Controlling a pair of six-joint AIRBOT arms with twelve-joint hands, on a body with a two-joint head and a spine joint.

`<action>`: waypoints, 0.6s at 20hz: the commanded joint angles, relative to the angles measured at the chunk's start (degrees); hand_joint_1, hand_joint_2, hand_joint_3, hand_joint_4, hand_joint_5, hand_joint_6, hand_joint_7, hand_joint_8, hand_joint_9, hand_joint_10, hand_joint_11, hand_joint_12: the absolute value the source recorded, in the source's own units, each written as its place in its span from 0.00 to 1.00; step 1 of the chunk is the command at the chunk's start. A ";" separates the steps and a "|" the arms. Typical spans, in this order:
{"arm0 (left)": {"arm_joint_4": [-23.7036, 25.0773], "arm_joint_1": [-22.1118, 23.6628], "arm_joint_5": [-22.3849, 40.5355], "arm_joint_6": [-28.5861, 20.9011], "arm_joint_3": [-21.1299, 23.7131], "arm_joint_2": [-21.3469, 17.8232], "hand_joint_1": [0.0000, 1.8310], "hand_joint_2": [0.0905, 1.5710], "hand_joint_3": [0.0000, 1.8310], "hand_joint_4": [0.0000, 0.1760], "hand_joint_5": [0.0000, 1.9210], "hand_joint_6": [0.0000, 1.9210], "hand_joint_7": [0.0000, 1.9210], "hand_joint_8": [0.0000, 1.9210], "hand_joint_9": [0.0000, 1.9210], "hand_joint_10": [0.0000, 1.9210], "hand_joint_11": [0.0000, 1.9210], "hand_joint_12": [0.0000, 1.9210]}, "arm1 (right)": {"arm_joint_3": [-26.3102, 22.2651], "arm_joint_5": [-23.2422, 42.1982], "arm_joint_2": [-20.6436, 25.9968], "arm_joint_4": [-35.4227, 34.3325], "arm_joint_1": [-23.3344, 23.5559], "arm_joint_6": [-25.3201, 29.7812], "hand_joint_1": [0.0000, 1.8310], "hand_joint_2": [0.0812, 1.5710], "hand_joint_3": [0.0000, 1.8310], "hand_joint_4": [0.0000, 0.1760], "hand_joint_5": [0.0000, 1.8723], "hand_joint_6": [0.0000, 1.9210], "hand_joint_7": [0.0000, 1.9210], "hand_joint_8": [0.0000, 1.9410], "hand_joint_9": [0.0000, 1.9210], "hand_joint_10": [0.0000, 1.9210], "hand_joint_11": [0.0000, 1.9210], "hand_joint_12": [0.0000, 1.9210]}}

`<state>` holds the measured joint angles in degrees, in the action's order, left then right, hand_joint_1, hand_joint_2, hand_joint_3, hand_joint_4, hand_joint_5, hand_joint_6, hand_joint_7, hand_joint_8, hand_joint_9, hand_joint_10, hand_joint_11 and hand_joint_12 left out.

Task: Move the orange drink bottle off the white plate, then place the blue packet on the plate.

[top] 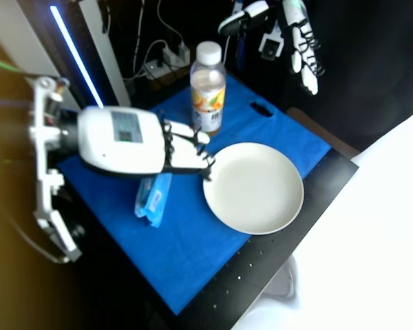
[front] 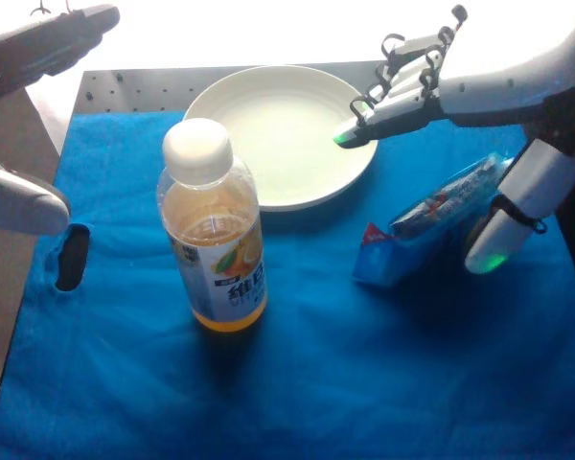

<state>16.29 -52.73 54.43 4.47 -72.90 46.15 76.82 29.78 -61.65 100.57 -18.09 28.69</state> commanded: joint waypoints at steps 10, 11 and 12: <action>-3.00 0.00 6.70 -0.36 0.10 0.30 0.36 0.28 0.00 1.00 0.00 0.00 0.00 0.00 0.00 0.00 0.00 0.00 | 2.37 -3.91 -1.90 -2.32 -4.79 1.43 0.28 0.43 0.00 0.28 0.19 0.00 0.24 0.00 0.20 0.00 0.00 0.60; -3.00 -0.01 6.80 -0.36 0.10 0.45 0.37 0.29 0.00 1.00 0.00 0.00 0.00 0.00 0.00 0.00 0.00 0.00 | 2.54 -4.16 -2.08 -2.32 -5.10 1.43 0.28 0.43 0.00 0.27 0.20 0.01 0.24 0.00 0.21 0.01 0.00 0.62; -3.00 -0.02 6.84 -0.36 0.09 0.53 0.37 0.29 0.00 1.00 0.00 0.00 0.00 0.00 0.00 0.00 0.00 0.00 | 2.75 -4.26 -2.33 -2.32 -5.41 1.43 0.29 0.43 0.00 0.27 0.20 0.01 0.25 0.00 0.22 0.01 0.00 0.64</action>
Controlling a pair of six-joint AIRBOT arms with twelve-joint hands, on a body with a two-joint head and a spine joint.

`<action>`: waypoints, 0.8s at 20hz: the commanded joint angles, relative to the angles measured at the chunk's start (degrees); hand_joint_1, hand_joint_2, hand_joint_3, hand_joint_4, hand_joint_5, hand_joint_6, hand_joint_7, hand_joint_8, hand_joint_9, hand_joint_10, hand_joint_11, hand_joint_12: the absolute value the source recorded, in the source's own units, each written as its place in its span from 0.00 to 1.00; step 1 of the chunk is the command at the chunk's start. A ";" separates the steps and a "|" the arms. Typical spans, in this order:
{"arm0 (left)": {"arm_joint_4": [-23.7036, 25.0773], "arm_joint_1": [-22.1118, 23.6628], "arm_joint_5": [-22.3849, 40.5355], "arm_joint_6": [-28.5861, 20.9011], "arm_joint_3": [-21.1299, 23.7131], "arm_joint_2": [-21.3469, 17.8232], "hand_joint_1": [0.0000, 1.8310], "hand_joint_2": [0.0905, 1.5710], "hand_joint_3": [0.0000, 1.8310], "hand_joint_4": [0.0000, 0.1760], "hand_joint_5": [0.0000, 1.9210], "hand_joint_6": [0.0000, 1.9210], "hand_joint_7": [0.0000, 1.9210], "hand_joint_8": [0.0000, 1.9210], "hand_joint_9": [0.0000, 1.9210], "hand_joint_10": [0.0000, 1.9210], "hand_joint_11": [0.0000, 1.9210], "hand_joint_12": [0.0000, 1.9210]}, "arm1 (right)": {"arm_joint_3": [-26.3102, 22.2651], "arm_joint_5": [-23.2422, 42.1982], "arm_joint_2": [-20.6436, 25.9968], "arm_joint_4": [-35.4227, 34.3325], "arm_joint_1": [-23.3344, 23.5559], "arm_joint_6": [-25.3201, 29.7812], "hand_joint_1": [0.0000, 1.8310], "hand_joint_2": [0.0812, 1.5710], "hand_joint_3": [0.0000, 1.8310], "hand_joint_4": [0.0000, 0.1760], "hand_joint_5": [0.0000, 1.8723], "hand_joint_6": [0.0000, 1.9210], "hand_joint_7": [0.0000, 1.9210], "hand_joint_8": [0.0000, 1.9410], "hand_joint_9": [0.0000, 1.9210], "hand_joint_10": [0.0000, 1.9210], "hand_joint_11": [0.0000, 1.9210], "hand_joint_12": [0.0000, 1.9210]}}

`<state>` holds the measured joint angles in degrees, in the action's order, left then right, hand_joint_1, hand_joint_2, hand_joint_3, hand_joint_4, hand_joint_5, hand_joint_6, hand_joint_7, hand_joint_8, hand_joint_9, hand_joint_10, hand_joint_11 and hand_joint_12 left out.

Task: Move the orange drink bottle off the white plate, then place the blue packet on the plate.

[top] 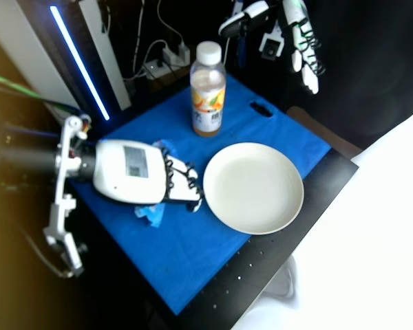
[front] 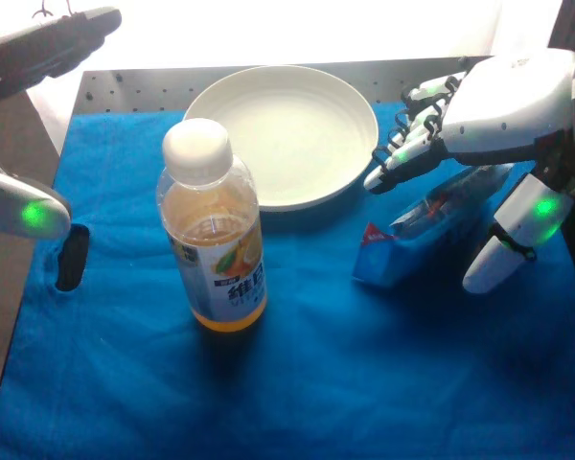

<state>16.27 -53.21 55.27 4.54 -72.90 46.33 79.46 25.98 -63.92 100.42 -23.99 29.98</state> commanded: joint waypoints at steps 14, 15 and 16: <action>-3.03 -0.09 6.56 -0.44 0.10 0.99 0.33 0.31 0.00 1.00 0.00 0.00 0.00 0.00 0.00 0.00 0.00 0.00 | 3.55 -2.39 -2.58 -5.96 -1.84 0.13 0.68 0.67 0.00 0.00 0.61 0.30 0.53 0.56 0.33 0.68 0.10 0.93; -3.05 -0.13 6.55 -0.44 0.10 0.99 0.32 0.32 0.01 1.00 0.00 0.00 0.00 0.00 0.00 0.00 0.00 0.00 | 3.55 -2.39 -2.58 -6.55 -1.82 0.13 0.68 0.66 0.00 0.00 0.59 0.35 0.56 0.49 0.35 0.67 0.11 0.95; -3.09 -0.17 6.55 -0.44 0.10 1.00 0.31 0.33 0.01 1.00 0.00 0.00 0.00 0.00 0.00 0.00 0.00 0.00 | 3.54 -2.38 -2.59 -7.11 -1.82 0.13 0.68 0.66 0.00 0.00 0.59 0.36 0.57 0.47 0.37 0.65 0.17 0.95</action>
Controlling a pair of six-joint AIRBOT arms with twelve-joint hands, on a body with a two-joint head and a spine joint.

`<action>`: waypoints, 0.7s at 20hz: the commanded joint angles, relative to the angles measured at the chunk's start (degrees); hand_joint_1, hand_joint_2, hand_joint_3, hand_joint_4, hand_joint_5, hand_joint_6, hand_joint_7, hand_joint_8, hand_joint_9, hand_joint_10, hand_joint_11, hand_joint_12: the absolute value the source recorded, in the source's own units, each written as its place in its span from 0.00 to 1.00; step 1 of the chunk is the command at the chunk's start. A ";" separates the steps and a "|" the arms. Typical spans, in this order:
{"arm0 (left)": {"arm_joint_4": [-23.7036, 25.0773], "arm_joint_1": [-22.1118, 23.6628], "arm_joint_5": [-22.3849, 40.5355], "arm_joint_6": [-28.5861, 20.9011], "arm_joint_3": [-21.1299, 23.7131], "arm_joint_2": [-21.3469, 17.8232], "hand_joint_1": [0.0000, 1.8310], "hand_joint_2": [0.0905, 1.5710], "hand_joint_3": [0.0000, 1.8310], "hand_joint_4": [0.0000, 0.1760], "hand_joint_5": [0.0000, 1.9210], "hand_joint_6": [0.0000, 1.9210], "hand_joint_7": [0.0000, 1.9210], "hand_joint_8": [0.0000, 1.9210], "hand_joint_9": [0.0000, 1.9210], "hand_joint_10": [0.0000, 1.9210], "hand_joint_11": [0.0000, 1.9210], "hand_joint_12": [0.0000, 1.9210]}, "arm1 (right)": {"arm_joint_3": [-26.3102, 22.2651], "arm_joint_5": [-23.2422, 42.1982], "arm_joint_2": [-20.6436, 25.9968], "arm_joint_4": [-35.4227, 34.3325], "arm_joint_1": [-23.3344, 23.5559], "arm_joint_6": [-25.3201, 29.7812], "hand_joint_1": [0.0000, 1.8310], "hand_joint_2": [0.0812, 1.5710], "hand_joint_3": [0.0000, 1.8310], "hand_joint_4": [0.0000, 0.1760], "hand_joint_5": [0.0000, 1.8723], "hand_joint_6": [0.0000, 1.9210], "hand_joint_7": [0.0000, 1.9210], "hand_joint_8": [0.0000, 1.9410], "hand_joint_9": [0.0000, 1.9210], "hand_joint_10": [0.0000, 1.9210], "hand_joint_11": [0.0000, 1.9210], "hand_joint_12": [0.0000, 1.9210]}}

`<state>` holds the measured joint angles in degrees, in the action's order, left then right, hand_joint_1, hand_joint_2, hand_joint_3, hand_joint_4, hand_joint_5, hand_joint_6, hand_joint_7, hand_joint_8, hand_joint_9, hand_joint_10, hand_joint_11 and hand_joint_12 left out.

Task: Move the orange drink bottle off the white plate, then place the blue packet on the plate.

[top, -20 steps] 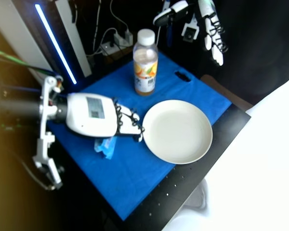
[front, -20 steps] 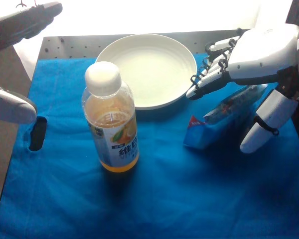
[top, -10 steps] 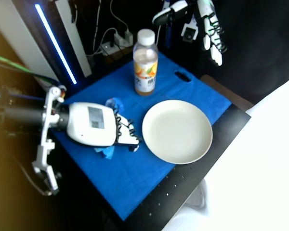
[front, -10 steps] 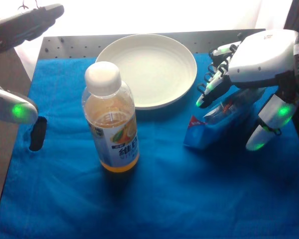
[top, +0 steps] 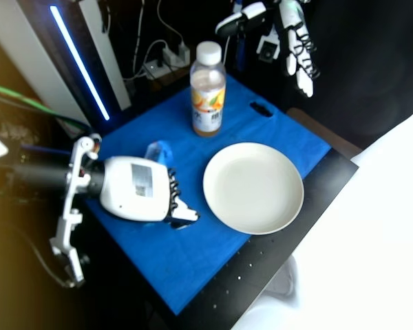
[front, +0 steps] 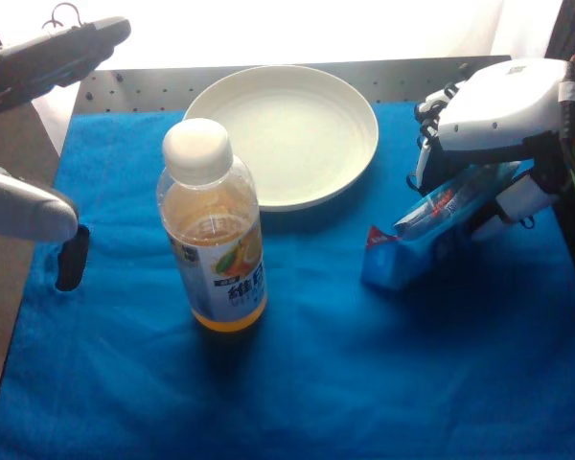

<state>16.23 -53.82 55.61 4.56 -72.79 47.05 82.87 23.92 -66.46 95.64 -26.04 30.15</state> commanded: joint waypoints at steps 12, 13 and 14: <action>-3.69 -0.86 6.10 -0.48 -0.03 0.27 0.32 0.31 0.00 1.00 0.00 0.00 0.00 0.00 0.00 0.00 0.00 0.00 | -1.37 3.53 3.39 -1.73 9.46 -0.19 0.69 0.70 0.00 0.00 0.56 0.33 0.49 0.66 0.41 0.67 0.29 0.91; -3.71 -0.87 6.17 -0.48 -0.03 0.27 0.32 0.31 0.00 1.00 0.00 0.00 0.00 0.00 0.00 0.00 0.00 0.00 | -0.99 3.52 3.13 -1.21 10.49 -0.21 0.69 0.71 0.00 0.00 0.55 0.33 0.47 0.71 0.39 0.76 0.29 0.96; -3.74 -0.87 6.22 -0.48 -0.03 0.29 0.32 0.31 0.00 1.00 0.00 0.00 0.00 0.00 0.00 0.00 0.00 0.00 | -0.57 3.51 2.74 -1.09 11.20 -0.24 0.69 0.71 0.00 0.00 0.55 0.33 0.47 0.71 0.39 0.76 0.29 0.96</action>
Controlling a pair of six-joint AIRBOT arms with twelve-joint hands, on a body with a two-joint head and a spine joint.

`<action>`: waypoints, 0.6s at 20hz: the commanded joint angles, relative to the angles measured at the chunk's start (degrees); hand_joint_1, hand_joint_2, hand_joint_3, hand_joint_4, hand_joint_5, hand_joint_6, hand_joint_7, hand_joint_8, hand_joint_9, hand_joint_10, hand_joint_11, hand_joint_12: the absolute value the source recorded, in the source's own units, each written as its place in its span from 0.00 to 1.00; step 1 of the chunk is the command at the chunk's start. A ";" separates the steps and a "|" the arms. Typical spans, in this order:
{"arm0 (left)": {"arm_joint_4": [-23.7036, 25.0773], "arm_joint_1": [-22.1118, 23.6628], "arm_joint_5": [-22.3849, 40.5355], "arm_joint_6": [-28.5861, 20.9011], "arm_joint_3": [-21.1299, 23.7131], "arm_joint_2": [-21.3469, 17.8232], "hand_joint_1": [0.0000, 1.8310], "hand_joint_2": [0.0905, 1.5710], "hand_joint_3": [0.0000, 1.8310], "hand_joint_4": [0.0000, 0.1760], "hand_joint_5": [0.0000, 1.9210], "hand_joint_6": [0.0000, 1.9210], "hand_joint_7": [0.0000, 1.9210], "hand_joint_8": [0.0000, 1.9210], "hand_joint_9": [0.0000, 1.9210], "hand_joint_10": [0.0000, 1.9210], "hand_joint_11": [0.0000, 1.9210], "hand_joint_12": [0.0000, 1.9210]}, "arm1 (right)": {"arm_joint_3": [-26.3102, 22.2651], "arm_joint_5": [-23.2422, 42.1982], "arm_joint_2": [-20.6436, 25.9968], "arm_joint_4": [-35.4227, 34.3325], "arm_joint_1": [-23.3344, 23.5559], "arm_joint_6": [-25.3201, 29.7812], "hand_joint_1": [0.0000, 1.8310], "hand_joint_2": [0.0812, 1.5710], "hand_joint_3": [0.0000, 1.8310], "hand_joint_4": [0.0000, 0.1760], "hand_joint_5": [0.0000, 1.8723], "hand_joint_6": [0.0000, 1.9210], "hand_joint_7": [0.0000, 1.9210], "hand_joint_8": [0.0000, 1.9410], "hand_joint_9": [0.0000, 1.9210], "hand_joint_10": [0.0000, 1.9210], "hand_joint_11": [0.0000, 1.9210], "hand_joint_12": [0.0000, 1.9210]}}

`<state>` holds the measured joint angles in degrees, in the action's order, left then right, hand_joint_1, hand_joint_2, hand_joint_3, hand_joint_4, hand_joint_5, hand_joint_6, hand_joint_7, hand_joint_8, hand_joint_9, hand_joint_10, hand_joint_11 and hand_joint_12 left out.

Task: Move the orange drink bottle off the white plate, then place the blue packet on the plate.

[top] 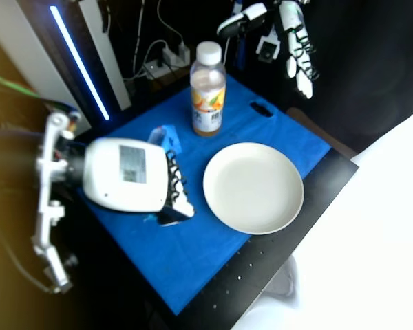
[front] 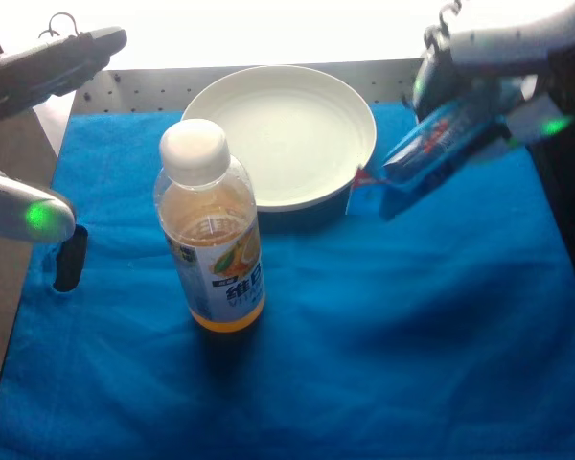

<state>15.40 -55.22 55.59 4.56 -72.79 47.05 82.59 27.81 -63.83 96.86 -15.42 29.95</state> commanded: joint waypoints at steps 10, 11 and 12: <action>-2.90 0.53 7.11 -0.59 -0.82 1.52 0.31 0.34 0.00 1.00 0.00 0.00 0.00 0.00 0.00 0.00 0.00 0.00 | 7.37 -1.37 -7.41 -2.28 5.26 -0.08 0.68 0.68 0.00 0.00 0.57 0.31 0.51 0.68 0.50 0.92 0.49 0.99; -2.88 0.53 7.11 -0.59 -0.84 1.55 0.31 0.33 0.00 1.00 0.00 0.00 0.00 0.00 0.00 0.00 0.00 0.00 | 7.50 -1.84 -7.41 -2.40 5.79 -0.08 0.69 0.68 0.00 0.00 0.60 0.27 0.52 0.63 0.47 0.79 0.43 0.91; -2.88 0.53 7.13 -0.59 -0.88 1.62 0.30 0.32 0.00 1.00 0.00 0.00 0.00 0.00 0.00 0.00 0.00 0.00 | 7.71 -2.26 -7.53 -2.63 6.16 -0.08 0.69 0.66 0.00 0.00 0.59 0.34 0.56 0.51 0.50 0.54 0.41 0.71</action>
<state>15.18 -55.22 56.47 4.54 -73.56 48.49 90.28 26.76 -71.35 97.12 -10.48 29.95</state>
